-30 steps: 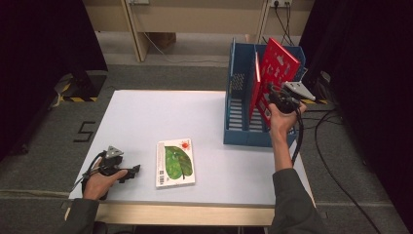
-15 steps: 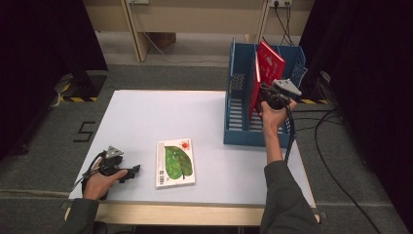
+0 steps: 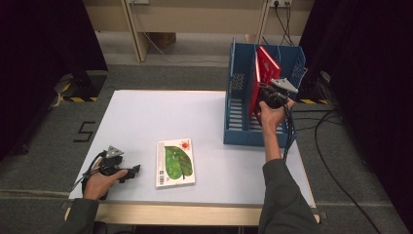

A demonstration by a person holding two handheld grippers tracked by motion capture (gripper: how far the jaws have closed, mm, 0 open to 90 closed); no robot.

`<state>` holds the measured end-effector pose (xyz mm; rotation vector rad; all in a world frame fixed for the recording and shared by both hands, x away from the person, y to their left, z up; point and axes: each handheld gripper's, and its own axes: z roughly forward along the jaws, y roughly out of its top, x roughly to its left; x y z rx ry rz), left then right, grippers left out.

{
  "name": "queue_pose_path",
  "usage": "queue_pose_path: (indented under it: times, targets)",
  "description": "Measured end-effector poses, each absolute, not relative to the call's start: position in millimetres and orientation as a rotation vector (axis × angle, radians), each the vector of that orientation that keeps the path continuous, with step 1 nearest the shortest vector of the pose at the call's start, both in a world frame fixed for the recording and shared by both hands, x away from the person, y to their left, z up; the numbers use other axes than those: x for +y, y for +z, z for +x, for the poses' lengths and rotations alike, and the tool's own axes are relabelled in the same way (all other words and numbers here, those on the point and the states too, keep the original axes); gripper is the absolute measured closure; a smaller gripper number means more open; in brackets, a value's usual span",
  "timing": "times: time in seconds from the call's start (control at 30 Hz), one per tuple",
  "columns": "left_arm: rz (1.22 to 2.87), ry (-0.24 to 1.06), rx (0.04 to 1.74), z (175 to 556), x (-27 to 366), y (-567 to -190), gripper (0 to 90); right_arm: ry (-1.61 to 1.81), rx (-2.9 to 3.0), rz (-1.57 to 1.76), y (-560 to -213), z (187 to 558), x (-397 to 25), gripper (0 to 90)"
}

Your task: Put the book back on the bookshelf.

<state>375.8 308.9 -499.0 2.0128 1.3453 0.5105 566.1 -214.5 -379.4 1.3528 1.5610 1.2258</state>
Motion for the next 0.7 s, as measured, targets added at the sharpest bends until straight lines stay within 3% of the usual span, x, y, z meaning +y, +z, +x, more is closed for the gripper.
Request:
queue_pose_path:
  times: [0.3, 0.7]
  targets:
    - [2.013, 0.51, 1.345, 375.9, 309.0, -499.0, 15.9, 1.182, 1.611, 1.377, -382.4, 566.0, -213.2, 75.7]
    - [2.013, 0.511, 1.347, 376.0, 308.6, -498.9, 15.8, 1.192, 1.728, 1.301, -381.0, 539.0, -217.5, 67.5]
